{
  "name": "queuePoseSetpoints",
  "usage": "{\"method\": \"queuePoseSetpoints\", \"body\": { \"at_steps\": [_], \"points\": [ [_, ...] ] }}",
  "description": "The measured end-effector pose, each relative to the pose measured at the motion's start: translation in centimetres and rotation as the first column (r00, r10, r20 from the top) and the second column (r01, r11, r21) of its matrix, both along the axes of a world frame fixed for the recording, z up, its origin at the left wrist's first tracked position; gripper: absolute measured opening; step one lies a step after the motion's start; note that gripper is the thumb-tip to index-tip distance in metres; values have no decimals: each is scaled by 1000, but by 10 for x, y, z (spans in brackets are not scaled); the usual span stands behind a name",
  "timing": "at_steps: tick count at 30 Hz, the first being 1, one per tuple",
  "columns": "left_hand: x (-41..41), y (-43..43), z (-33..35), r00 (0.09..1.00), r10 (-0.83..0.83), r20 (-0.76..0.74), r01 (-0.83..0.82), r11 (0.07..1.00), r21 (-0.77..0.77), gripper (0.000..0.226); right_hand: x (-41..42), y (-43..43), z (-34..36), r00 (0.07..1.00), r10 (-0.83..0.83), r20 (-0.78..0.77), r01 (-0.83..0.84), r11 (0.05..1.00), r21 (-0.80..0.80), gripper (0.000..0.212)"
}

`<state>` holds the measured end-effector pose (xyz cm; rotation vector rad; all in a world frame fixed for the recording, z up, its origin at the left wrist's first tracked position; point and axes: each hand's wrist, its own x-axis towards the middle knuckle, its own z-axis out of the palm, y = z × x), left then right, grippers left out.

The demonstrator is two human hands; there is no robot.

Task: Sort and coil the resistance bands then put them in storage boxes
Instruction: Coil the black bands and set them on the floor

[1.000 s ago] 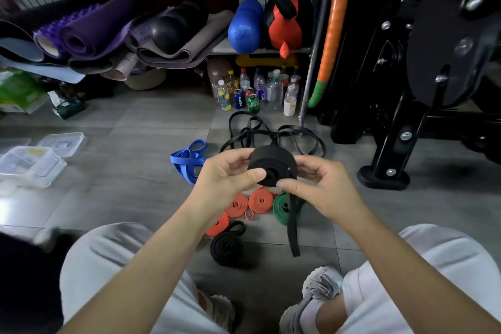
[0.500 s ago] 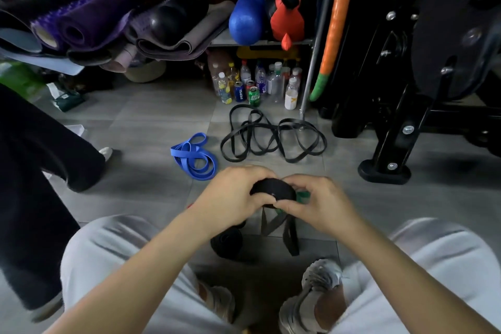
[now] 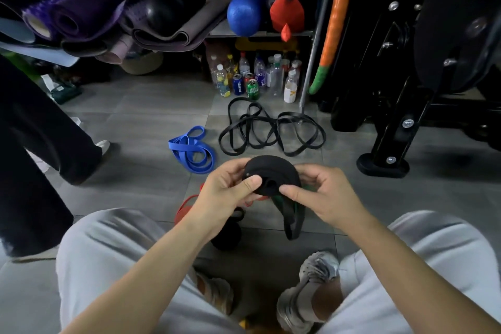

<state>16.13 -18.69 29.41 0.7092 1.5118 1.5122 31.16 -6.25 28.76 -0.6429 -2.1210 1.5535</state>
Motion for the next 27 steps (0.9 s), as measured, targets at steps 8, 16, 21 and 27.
{"method": "queuePoseSetpoints", "body": {
  "at_steps": [8,16,21,27],
  "points": [
    [-9,9,15,249,-386,-888,172,920,-352,43,-2,-4,3,953,6,302,-140,895,424,28],
    [-13,5,24,760,-191,-621,129,981,-145,33,-2,4,1,974,-13,227,-62,945,321,31],
    [-16,5,32,941,-74,-332,112,989,99,32,-6,4,1,995,-6,95,0,998,65,28],
    [-5,11,17,996,12,93,-24,991,134,37,-14,7,3,985,30,-169,-37,999,-37,30]
  ]
}}
